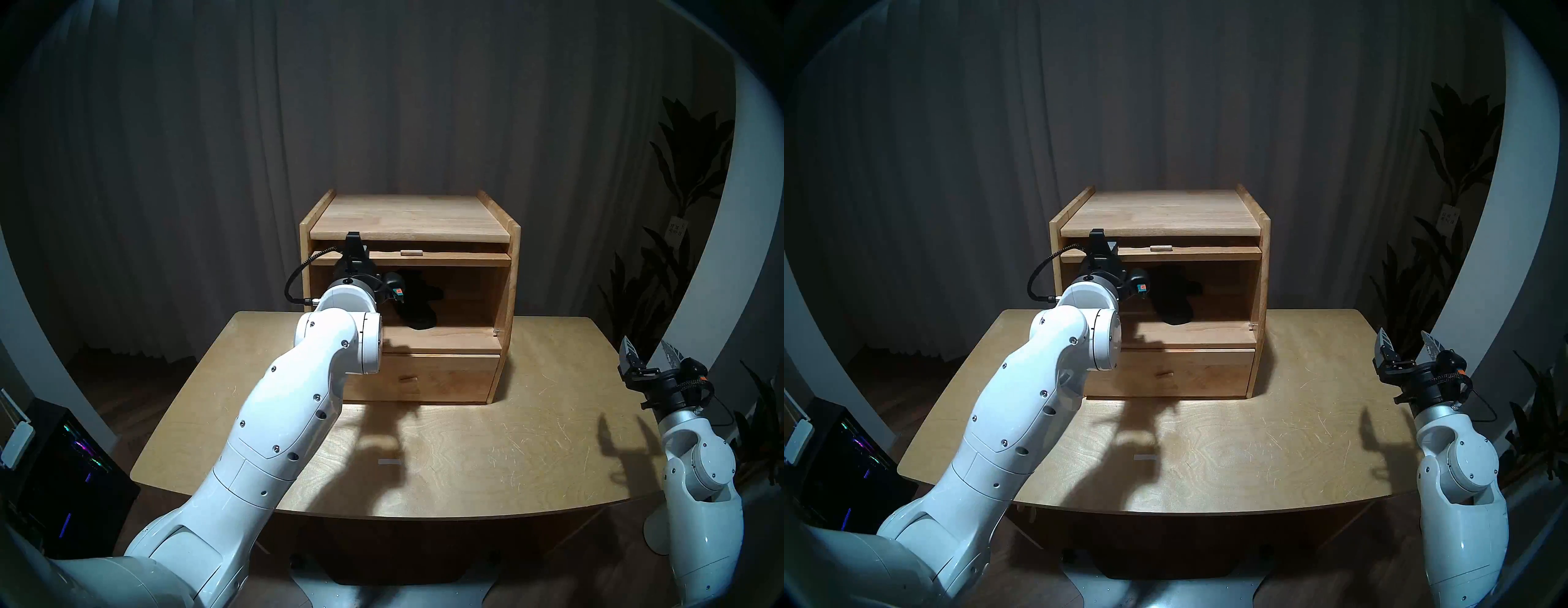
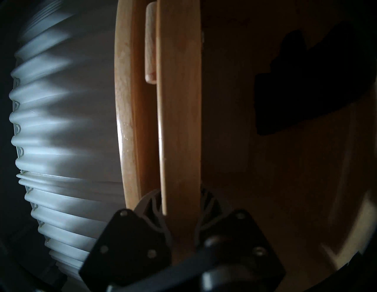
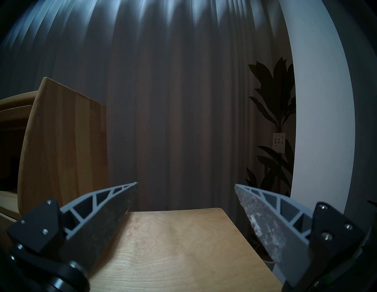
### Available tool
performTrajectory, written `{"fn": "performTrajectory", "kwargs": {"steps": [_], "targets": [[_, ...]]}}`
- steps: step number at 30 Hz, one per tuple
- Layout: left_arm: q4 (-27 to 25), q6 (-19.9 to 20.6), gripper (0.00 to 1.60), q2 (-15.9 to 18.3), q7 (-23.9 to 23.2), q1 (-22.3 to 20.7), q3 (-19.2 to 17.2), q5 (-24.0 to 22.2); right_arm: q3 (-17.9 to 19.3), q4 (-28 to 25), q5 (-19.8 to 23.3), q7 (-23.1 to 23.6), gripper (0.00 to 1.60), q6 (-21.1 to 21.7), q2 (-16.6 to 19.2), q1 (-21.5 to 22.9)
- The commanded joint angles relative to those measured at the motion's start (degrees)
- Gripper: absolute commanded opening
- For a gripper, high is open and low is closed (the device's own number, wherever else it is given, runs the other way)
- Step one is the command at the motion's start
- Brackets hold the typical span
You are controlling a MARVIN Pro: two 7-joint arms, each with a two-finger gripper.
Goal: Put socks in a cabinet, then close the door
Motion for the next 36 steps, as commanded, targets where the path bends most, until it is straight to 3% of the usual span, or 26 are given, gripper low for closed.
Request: {"fn": "performTrajectory", "kwargs": {"steps": [1,11,16,24,30,36], "targets": [[-1.06,0.70,0.00,0.11,-1.17,1.35,0.44,0.28,0.27,-1.10,-0.15,-0.14,1.60,-0.65,-0.12,0.17],[-3.07,3.88,0.00,0.84,-0.26,3.74,0.15,2.42,0.27,-1.10,-0.15,-0.14,1.60,-0.65,-0.11,0.17],[-0.55,7.50,0.00,0.98,1.84,3.27,-0.09,6.77,0.27,-1.07,-0.12,-0.11,1.60,-0.61,-0.09,0.19],[-5.19,7.59,0.00,1.43,1.53,7.61,0.73,6.06,0.27,-1.08,-0.14,-0.13,1.60,-0.63,-0.10,0.18],[-7.14,6.71,0.00,1.18,1.40,10.58,3.42,5.57,0.26,-1.05,-0.10,-0.10,1.60,-0.58,-0.07,0.20],[-9.60,8.27,0.00,1.78,1.79,12.65,4.59,6.91,0.27,-1.06,-0.11,-0.10,1.60,-0.60,-0.08,0.19]]}}
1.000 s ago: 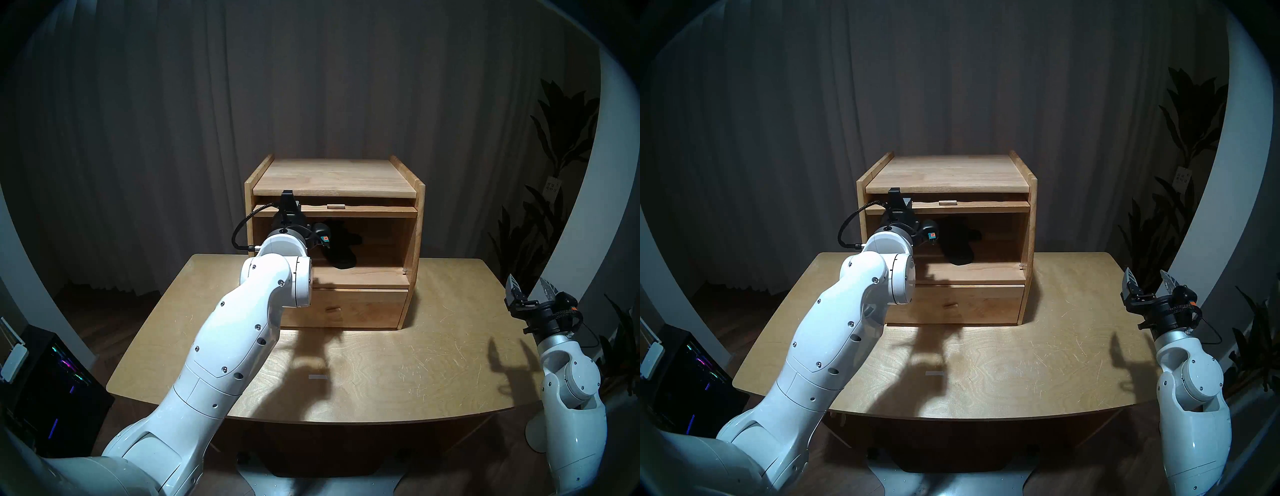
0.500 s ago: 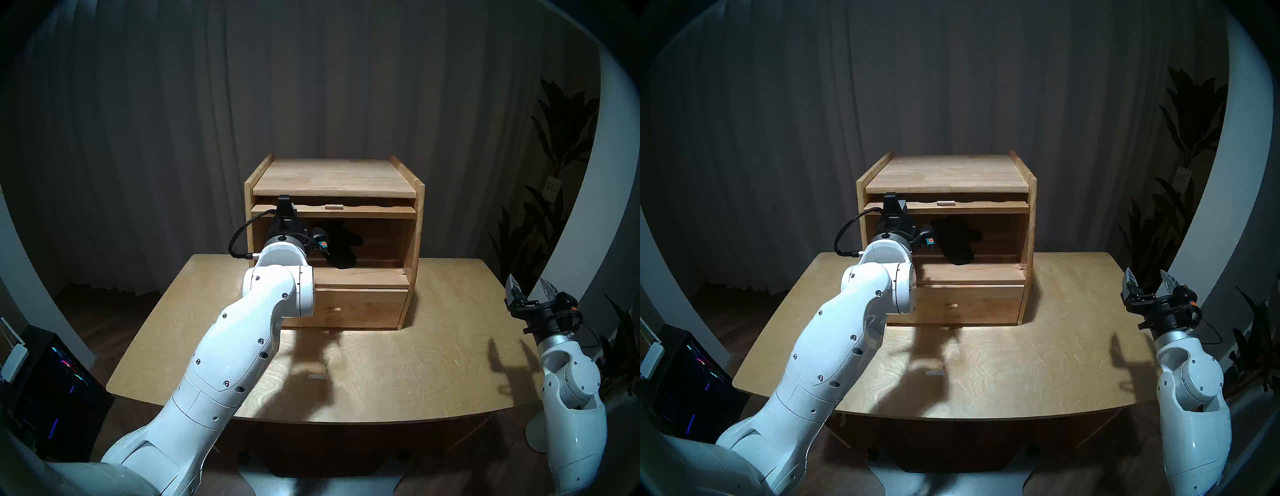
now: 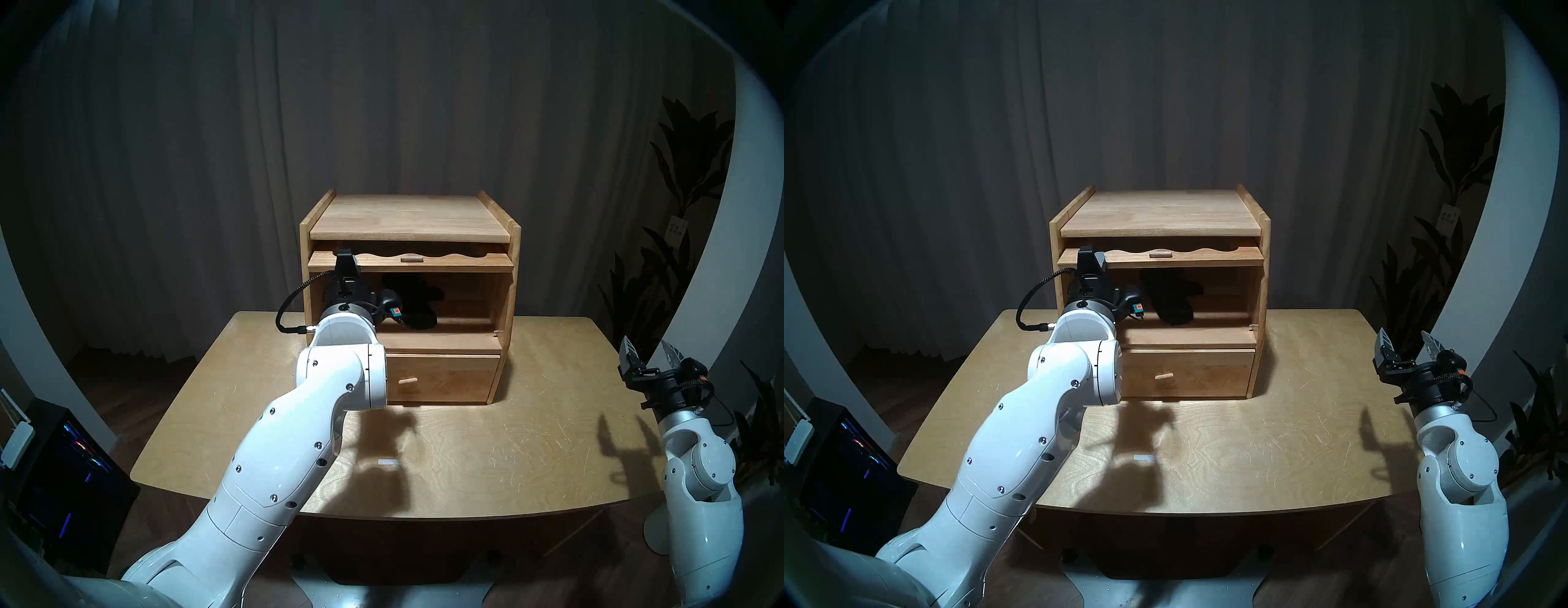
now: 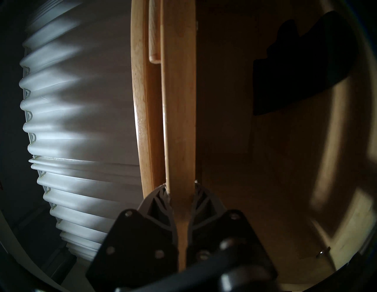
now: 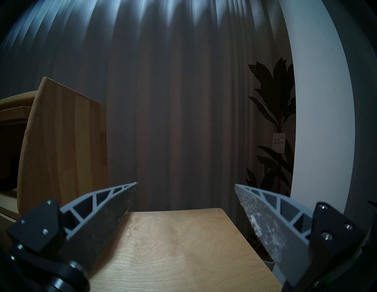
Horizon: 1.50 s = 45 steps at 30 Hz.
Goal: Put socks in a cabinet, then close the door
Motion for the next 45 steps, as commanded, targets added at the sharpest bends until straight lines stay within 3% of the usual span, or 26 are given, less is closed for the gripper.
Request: {"fn": "performTrajectory", "kwargs": {"steps": [1,6,16,17,18,19,27,36,43,45], "targets": [[-2.43,0.79,0.00,0.45,-0.44,4.61,2.08,0.17,0.26,-1.06,-0.10,-0.09,1.60,-0.58,-0.08,0.18],[-4.33,3.00,0.00,1.05,0.27,6.27,1.32,1.03,0.26,-1.08,-0.12,-0.11,1.60,-0.61,-0.09,0.17],[-2.76,4.56,0.00,1.13,3.52,4.45,-0.71,2.35,0.26,-1.10,-0.14,-0.13,1.60,-0.63,-0.11,0.16],[-3.62,4.39,0.35,1.29,3.67,4.94,-0.53,2.11,0.26,-1.10,-0.14,-0.13,1.60,-0.63,-0.12,0.16],[-4.79,3.92,0.88,1.28,3.35,5.52,-0.54,0.95,0.26,-1.09,-0.14,-0.12,1.60,-0.63,-0.11,0.16],[-5.14,4.12,1.60,1.49,3.00,5.66,-0.19,1.72,0.26,-1.09,-0.13,-0.12,1.60,-0.62,-0.11,0.17],[-10.15,3.47,1.60,2.29,3.08,8.17,1.68,0.97,0.26,-1.05,-0.10,-0.09,1.60,-0.58,-0.08,0.19],[-6.73,0.82,1.60,2.58,-0.84,1.84,0.89,1.97,0.26,-1.04,-0.10,-0.08,1.60,-0.56,-0.07,0.20],[-3.79,-3.62,1.60,-1.81,-3.37,-1.54,-3.33,2.56,0.24,-0.96,-0.05,-0.04,1.60,-0.48,-0.01,0.25],[-2.71,-4.30,1.60,-2.48,-4.31,-3.20,-3.07,3.31,0.24,-0.95,-0.05,-0.03,1.60,-0.48,-0.01,0.25]]}}
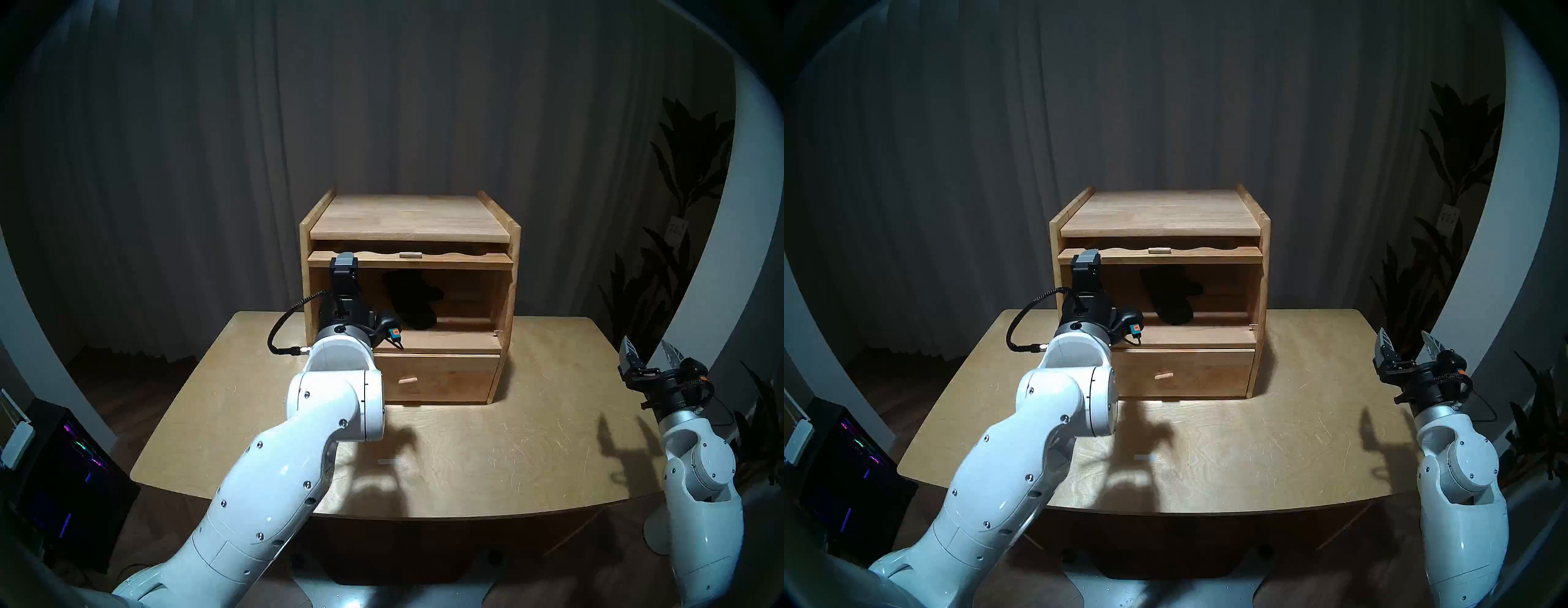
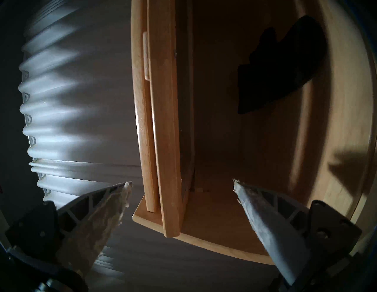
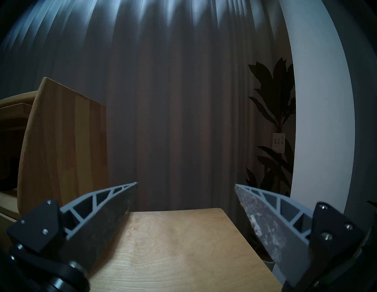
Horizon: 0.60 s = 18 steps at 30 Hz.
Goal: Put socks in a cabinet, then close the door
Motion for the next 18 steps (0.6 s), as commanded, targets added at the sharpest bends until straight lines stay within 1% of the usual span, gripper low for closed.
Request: {"fn": "performTrajectory", "kwargs": {"steps": [1,4,5,7,8,10,11,13,14,15,16,17,18], "targets": [[0.97,-3.51,1.60,-5.02,-1.72,-6.22,-2.03,1.42,0.23,-0.98,-0.04,-0.04,1.60,-0.48,-0.01,0.23],[2.91,-4.27,1.60,-6.71,-3.14,-8.41,-1.50,1.58,0.24,-0.98,-0.04,-0.03,1.60,-0.49,-0.01,0.23],[2.84,-4.76,1.60,-7.82,-3.34,-8.21,-1.57,1.44,0.23,-0.98,-0.04,-0.03,1.60,-0.49,-0.01,0.23],[3.59,-4.71,1.59,-8.71,-4.52,-9.61,-0.36,1.22,0.24,-0.98,-0.04,-0.03,1.60,-0.48,-0.01,0.24],[4.05,-4.61,1.53,-9.17,-4.92,-10.11,0.19,1.53,0.24,-0.98,-0.04,-0.03,1.60,-0.49,-0.01,0.24],[4.93,-4.55,1.50,-9.77,-5.89,-11.03,1.37,1.12,0.24,-0.99,-0.05,-0.03,1.60,-0.50,-0.02,0.23],[5.69,-4.23,1.49,-10.16,-6.14,-11.39,1.81,1.92,0.24,-1.01,-0.05,-0.04,1.60,-0.51,-0.03,0.22],[6.71,-4.19,1.46,-10.52,-7.27,-11.92,1.97,2.03,0.25,-1.04,-0.07,-0.05,1.60,-0.54,-0.05,0.20],[7.41,-3.77,1.42,-10.48,-7.58,-12.32,2.11,2.97,0.25,-1.05,-0.08,-0.06,1.60,-0.56,-0.07,0.20],[8.09,-3.37,1.35,-10.61,-7.70,-12.65,1.79,3.18,0.25,-1.06,-0.09,-0.07,1.60,-0.56,-0.07,0.19],[8.44,-3.32,1.15,-10.67,-7.83,-12.89,1.46,3.06,0.25,-1.07,-0.09,-0.07,1.60,-0.57,-0.08,0.19],[8.81,-3.02,1.07,-10.50,-7.79,-13.18,1.36,3.78,0.25,-1.06,-0.09,-0.07,1.60,-0.57,-0.07,0.19],[8.94,-3.07,0.80,-10.44,-7.87,-13.36,1.18,3.74,0.25,-1.06,-0.09,-0.07,1.60,-0.57,-0.07,0.19]]}}
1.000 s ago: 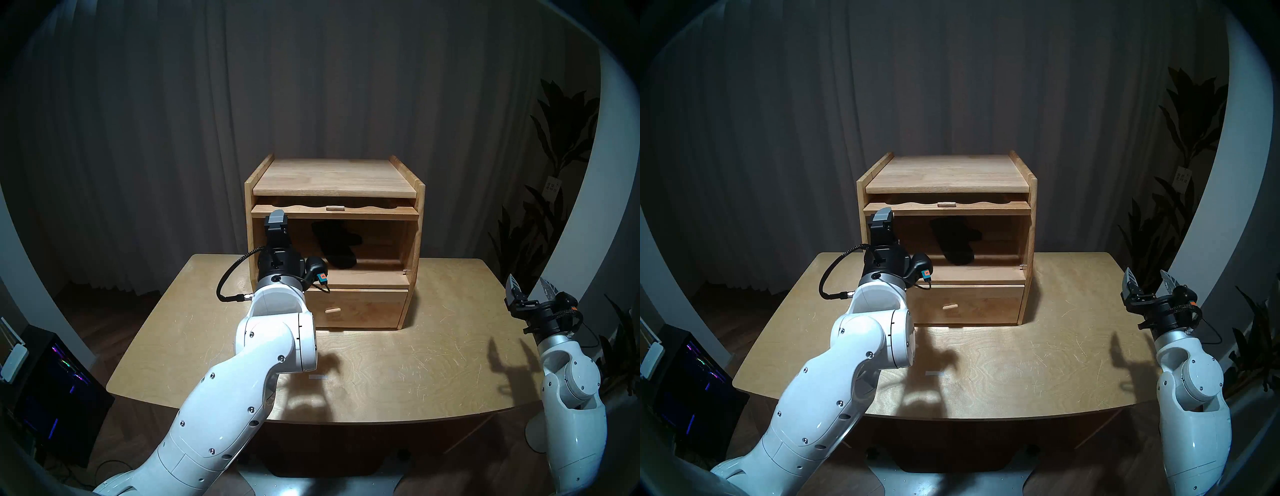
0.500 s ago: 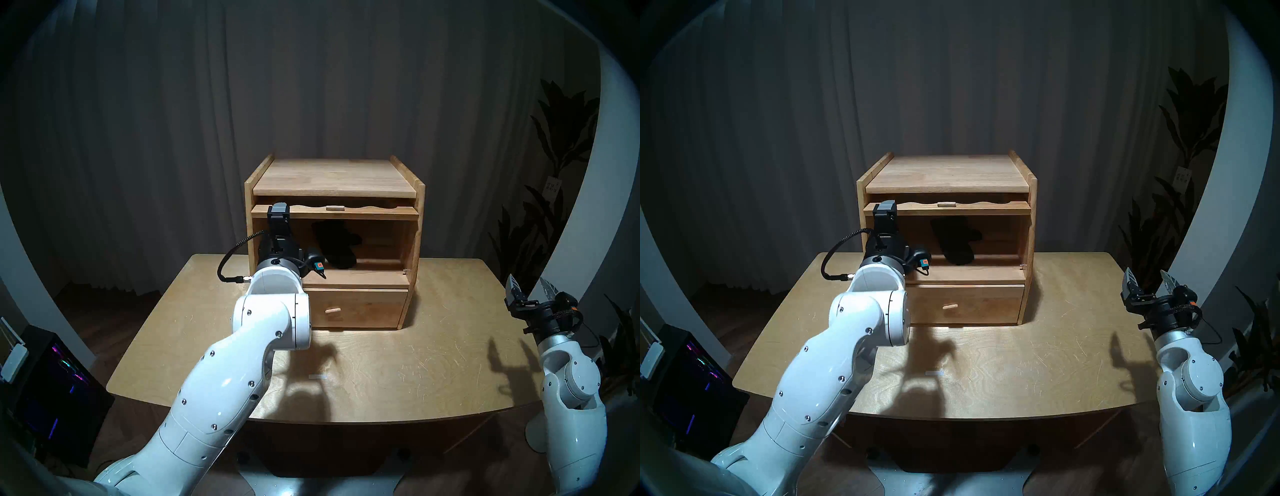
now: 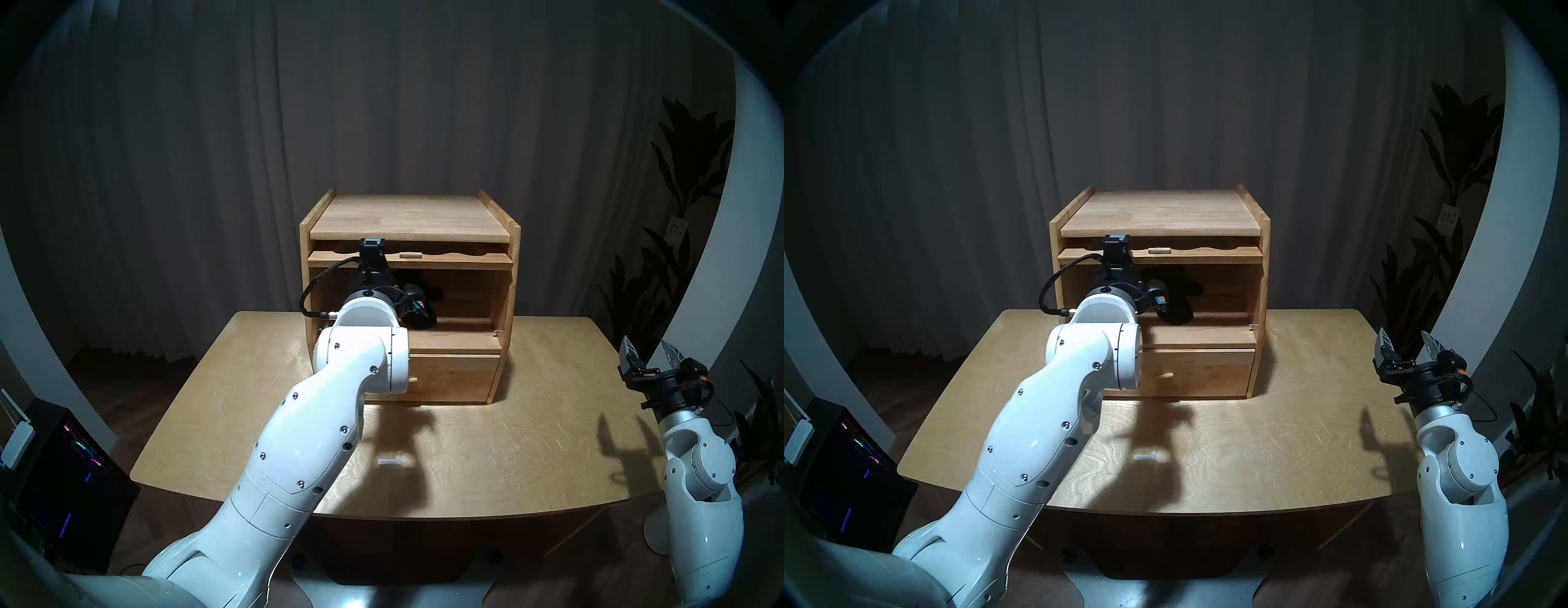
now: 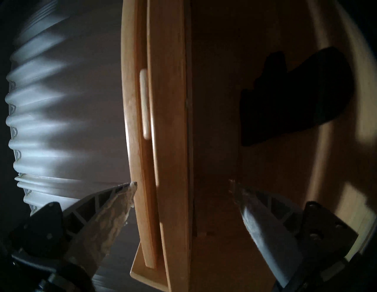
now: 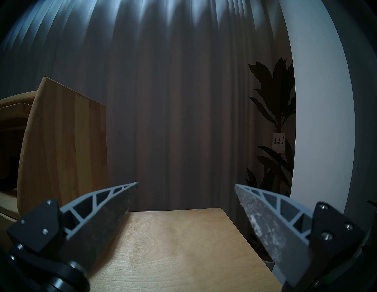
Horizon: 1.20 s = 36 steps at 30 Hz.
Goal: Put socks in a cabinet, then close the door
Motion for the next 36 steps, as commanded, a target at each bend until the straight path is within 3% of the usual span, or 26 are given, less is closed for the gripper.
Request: {"fn": "performTrajectory", "kwargs": {"steps": [1,9,12,14,16,18,21,24,36], "targets": [[0.89,1.31,0.79,-2.05,-0.31,-4.59,-0.93,1.67,0.25,-1.10,-0.09,-0.08,1.60,-0.57,-0.08,0.17],[2.31,1.93,0.78,-1.86,-0.76,-5.35,-1.76,2.43,0.25,-1.13,-0.11,-0.10,1.60,-0.59,-0.10,0.15],[2.30,2.08,0.59,-1.80,-0.72,-5.14,-1.72,2.60,0.26,-1.14,-0.12,-0.11,1.60,-0.60,-0.11,0.15],[2.40,1.93,0.60,-1.74,-0.80,-4.92,-1.52,2.60,0.26,-1.15,-0.13,-0.12,1.60,-0.61,-0.12,0.14],[3.05,1.97,0.80,-2.07,-0.60,-5.15,-1.33,2.59,0.26,-1.15,-0.13,-0.12,1.60,-0.61,-0.12,0.14],[3.85,1.76,1.28,-2.56,-0.52,-5.86,-1.25,2.35,0.26,-1.15,-0.12,-0.12,1.60,-0.61,-0.12,0.14],[5.00,1.37,1.32,-3.02,-0.36,-6.92,-1.20,2.05,0.25,-1.13,-0.11,-0.11,1.60,-0.59,-0.10,0.15],[6.17,1.04,1.60,-3.19,-0.26,-7.80,-1.48,1.75,0.25,-1.12,-0.10,-0.10,1.60,-0.58,-0.09,0.16],[8.92,-0.07,1.39,-3.40,0.38,-9.67,-3.20,1.21,0.25,-1.08,-0.08,-0.08,1.60,-0.54,-0.06,0.18]]}}
